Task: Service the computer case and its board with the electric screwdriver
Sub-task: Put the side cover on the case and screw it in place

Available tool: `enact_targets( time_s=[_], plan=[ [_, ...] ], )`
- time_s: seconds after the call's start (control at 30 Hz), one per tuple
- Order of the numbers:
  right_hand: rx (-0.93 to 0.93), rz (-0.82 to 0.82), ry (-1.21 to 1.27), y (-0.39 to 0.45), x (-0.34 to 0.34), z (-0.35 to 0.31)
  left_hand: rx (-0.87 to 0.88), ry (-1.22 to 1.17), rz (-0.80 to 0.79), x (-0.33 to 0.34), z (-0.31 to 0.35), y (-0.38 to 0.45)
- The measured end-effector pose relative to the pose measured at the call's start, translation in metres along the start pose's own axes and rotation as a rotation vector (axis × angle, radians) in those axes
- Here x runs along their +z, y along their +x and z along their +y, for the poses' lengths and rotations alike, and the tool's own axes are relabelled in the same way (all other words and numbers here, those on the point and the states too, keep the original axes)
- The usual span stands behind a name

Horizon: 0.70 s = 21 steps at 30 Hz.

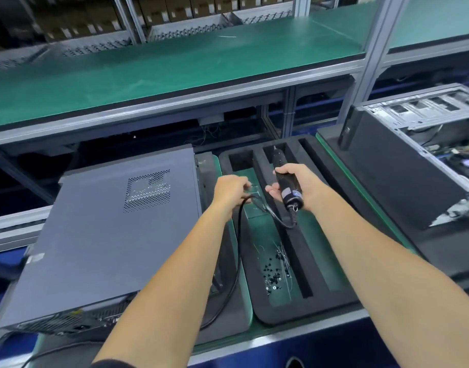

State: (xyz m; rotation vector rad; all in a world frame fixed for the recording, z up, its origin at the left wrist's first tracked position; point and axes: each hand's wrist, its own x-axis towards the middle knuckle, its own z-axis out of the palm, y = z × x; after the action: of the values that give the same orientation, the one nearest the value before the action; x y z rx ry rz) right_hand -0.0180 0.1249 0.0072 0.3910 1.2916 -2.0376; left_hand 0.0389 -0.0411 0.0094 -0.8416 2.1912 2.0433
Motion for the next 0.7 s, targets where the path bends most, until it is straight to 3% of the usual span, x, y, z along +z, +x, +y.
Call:
enact_targets(
  time_s=[0.1,0.23,0.33,0.7],
  plan=[
    [0.035,-0.033,-0.202,-0.008,-0.02,-0.006,-0.038,0.41,-0.035,0.01,-0.026,0.015],
    [0.136,-0.099,-0.711,-0.017,-0.047,-0.001,0.013,0.966,-0.261,0.037,-0.052,0.021],
    [0.18,-0.15,-0.93,-0.018,-0.068,0.018,0.047,1.247,-0.399,0.06,-0.077,0.022],
    [-0.04,-0.079,-0.767,0.016,-0.119,0.073,0.081,1.507,-0.592,0.104,-0.151,0.031]
  ],
)
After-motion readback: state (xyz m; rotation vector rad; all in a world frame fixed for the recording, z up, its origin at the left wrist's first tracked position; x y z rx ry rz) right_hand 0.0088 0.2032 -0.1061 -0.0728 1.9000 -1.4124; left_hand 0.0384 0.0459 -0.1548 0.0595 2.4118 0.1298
